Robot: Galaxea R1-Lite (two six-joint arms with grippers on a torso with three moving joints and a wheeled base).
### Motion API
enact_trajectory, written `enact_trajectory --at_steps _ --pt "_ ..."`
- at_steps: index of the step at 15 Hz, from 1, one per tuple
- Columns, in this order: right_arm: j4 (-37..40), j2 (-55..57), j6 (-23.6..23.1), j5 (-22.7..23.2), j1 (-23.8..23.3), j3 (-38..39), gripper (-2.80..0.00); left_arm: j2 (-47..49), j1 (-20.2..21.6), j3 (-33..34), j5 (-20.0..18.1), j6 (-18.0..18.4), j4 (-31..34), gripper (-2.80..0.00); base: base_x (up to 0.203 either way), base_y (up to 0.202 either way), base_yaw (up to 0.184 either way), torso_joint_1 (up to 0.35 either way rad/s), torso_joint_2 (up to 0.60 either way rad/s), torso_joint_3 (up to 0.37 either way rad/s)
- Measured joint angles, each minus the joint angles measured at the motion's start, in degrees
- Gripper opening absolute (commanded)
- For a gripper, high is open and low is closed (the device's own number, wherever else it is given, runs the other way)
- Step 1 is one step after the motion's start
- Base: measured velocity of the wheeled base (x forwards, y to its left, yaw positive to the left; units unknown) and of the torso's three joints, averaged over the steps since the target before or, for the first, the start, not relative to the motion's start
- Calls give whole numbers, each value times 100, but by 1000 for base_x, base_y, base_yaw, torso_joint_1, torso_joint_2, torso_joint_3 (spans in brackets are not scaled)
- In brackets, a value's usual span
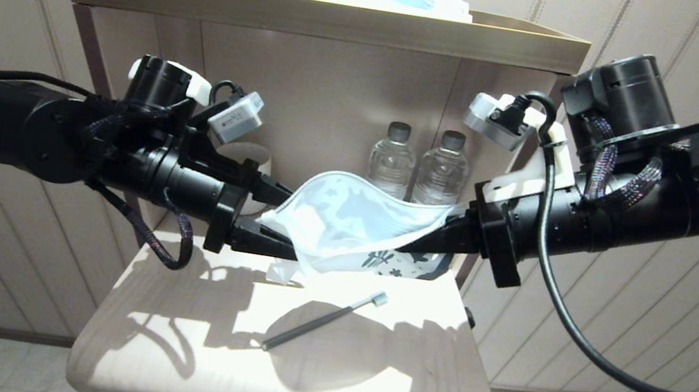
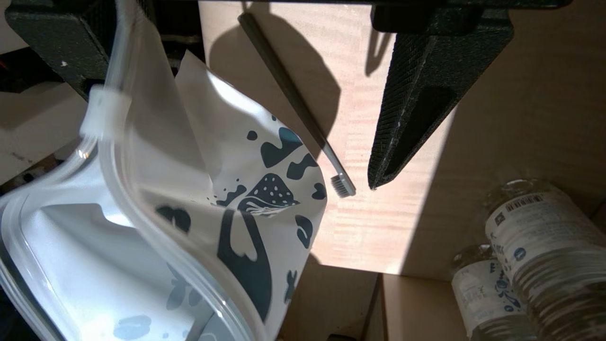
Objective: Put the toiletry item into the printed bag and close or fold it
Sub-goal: Hand it to the other hand
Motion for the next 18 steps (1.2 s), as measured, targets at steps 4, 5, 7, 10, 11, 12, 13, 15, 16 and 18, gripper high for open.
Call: enact_trajectory --at_steps 4,5,7,10,11,12,13,15,16,18 --pt "2 -66 -26 -6 -122 37 -280 57 50 -54 -16 79 2 0 0 0 0 0 0 0" --pt "0 -85 -27 -6 -171 67 -280 57 104 -99 -28 72 6 0 0 0 0 0 0 0" --pt "0 -121 -23 -6 -229 109 -280 34 248 -179 -143 60 13 0 0 0 0 0 0 0" --pt "0 -185 -27 11 -350 148 -280 -40 451 -257 -300 57 20 0 0 0 0 0 0 0" --pt "0 -206 -27 13 -366 157 -280 -53 460 -273 -300 57 24 0 0 0 0 0 0 0" --pt "-1 -224 -27 21 -377 161 -280 -61 482 -294 -303 52 24 0 0 0 0 0 0 0" --pt "-8 -239 -24 22 -380 161 -280 -65 497 -308 -311 39 30 0 0 0 0 0 0 0" --pt "-9 -251 -22 26 -379 151 -280 -69 521 -315 -398 24 39 0 0 0 0 0 0 0" --pt "-11 -251 -20 29 -374 136 -280 -68 521 -291 -433 22 39 0 0 0 0 0 0 0" --pt "-9 -251 -15 31 -361 110 -280 -65 490 -262 -435 16 83 0 0 0 0 0 0 0"
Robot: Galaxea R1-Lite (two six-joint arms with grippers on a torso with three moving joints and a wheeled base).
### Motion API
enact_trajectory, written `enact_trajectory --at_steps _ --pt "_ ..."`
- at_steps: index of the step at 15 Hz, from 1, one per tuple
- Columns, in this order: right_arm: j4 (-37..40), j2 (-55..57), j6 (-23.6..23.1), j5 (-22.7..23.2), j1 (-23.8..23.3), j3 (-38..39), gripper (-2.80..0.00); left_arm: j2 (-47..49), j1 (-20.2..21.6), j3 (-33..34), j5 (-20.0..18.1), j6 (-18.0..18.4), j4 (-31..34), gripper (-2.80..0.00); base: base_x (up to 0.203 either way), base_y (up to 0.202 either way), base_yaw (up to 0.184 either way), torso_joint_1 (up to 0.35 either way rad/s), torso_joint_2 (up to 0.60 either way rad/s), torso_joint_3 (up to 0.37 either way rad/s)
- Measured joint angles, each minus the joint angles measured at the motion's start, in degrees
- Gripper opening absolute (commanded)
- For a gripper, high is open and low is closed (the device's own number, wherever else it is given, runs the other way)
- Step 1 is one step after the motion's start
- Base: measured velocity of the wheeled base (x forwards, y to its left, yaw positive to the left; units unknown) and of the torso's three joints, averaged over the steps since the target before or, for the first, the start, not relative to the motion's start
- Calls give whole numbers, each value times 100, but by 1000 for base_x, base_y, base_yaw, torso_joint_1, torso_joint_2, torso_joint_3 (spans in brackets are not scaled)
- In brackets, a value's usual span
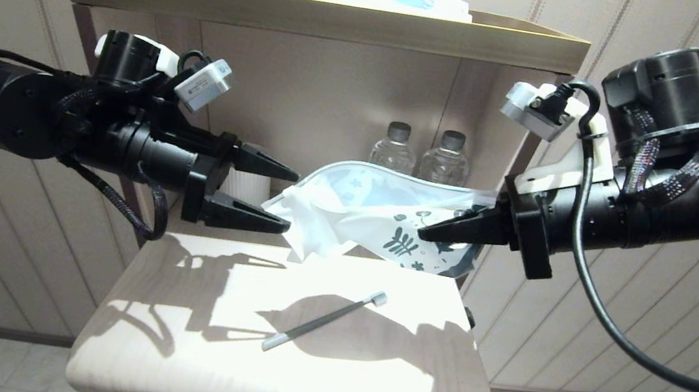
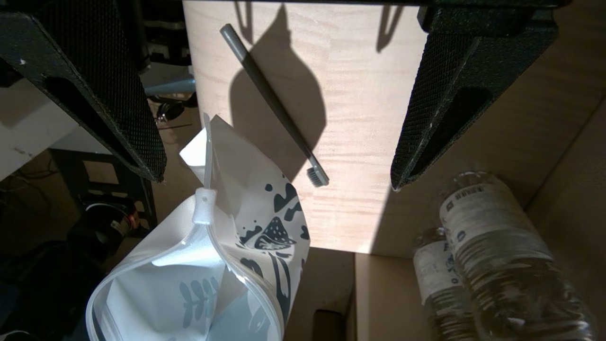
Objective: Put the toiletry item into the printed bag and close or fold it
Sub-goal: Hand it to the other hand
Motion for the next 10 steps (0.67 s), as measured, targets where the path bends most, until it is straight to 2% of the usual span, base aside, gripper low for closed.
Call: enact_trajectory --at_steps 10 --pt "-5 73 13 2 74 -94 -280 67 -339 49 24 7 115 0 0 0 0 0 0 0"
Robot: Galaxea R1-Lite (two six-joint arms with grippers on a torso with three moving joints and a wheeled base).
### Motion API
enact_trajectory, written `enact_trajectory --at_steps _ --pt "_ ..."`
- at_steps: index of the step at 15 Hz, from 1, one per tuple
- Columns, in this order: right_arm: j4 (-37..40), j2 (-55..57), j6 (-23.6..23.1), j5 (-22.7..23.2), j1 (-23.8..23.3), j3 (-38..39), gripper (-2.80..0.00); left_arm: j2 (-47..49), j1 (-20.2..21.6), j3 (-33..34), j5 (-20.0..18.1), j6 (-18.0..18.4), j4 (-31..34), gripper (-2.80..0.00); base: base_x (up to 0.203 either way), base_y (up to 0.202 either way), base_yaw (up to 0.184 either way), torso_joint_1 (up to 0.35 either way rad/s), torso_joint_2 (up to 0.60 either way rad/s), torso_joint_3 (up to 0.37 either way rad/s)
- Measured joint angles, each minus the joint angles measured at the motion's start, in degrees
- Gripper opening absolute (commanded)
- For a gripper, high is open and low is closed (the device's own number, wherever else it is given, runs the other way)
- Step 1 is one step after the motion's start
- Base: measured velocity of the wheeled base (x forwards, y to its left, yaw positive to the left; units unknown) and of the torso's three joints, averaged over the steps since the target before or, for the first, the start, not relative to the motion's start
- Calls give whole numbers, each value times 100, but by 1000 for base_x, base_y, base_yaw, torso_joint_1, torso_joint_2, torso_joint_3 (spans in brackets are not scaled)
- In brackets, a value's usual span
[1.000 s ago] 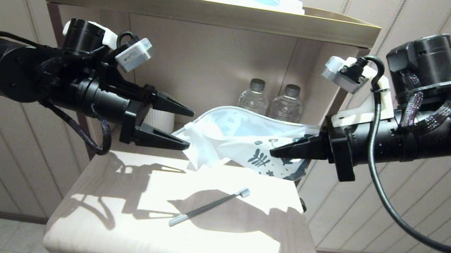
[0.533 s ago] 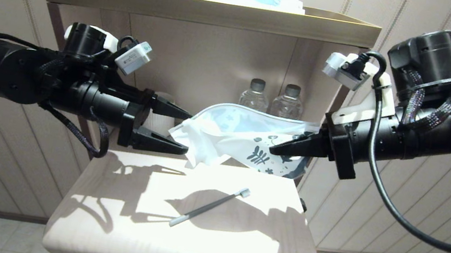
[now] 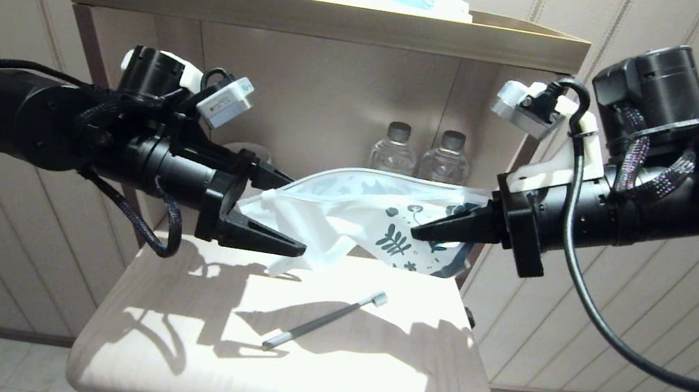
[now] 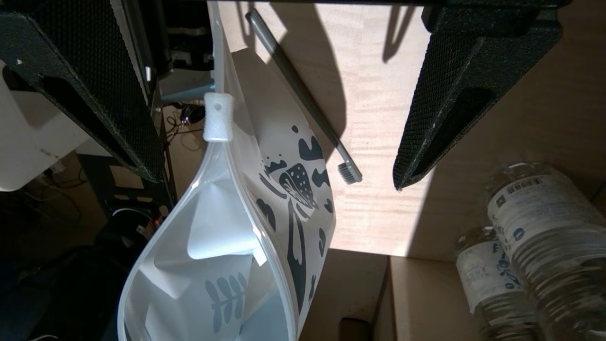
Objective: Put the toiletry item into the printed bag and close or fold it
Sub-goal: Hand it to the other hand
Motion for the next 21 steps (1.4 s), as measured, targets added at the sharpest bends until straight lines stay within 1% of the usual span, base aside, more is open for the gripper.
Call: enact_trajectory --at_steps 5,15,16,21 --pt "4 -20 2 2 -13 -57 -280 13 -83 104 44 37 -17 0 0 0 0 0 0 0" --pt "5 -56 11 104 -66 -36 -280 84 -88 42 39 27 -27 0 0 0 0 0 0 0" --pt "5 -54 11 104 -60 -34 -280 84 -88 42 44 27 -28 -280 0 0 0 0 0 0" --pt "3 -48 11 104 -57 -16 -280 79 -88 53 45 21 -24 -280 0 0 0 0 0 0"
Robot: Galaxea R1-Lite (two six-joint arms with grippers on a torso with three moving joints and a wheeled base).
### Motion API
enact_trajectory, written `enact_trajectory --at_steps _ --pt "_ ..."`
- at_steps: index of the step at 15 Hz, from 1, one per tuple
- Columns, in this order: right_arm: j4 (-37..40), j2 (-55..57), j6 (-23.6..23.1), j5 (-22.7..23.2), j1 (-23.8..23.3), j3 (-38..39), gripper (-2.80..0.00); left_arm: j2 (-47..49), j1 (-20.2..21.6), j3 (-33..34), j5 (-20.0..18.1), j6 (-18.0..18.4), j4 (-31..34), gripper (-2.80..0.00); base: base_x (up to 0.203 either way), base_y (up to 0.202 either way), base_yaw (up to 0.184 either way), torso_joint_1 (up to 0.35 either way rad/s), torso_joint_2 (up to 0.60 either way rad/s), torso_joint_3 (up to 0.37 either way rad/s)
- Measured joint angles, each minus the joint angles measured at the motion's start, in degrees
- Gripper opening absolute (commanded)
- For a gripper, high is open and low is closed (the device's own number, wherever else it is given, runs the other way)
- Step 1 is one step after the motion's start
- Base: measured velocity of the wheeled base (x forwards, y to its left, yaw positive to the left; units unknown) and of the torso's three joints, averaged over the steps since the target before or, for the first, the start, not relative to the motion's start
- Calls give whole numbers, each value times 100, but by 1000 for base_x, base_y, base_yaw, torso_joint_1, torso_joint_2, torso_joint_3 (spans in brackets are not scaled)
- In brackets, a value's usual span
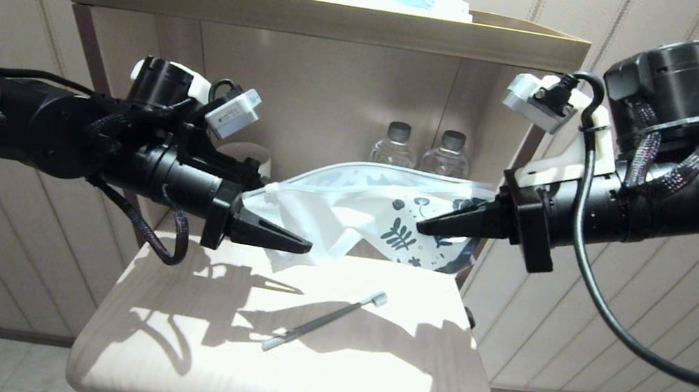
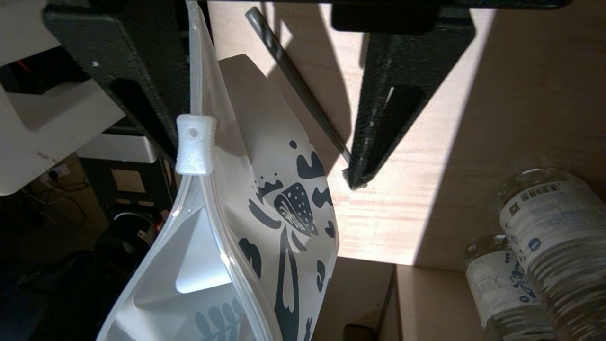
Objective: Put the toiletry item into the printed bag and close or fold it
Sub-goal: Hand it to the other hand
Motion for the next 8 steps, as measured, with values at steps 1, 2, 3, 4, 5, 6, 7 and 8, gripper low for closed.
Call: enact_trajectory --at_steps 1,2,3,4,5,6,7,8 --pt "2 0 0 0 0 4 -280 -15 0 12 -4 16 -4 -280 0 0 0 0 0 0" --pt "-1 0 0 0 -2 4 -280 -28 0 29 -4 22 -2 -280 0 0 0 0 0 0" --pt "2 0 -2 0 -2 4 -280 -35 0 34 -9 23 -2 -280 0 0 0 0 0 0" --pt "-1 0 -1 0 -2 1 -280 -36 0 36 -11 35 -6 -280 0 0 0 0 0 0" --pt "-1 0 -2 0 -3 1 -280 -39 0 38 -13 26 -2 -280 0 0 0 0 0 0" --pt "2 0 -1 0 0 -4 -280 -41 0 40 -12 30 -2 -280 0 0 0 0 0 0" --pt "2 0 -1 0 1 -11 -280 -44 0 45 -17 31 -2 -280 0 0 0 0 0 0" --pt "2 0 -2 0 5 -18 -280 -47 0 51 -15 30 -3 -280 0 0 0 0 0 0"
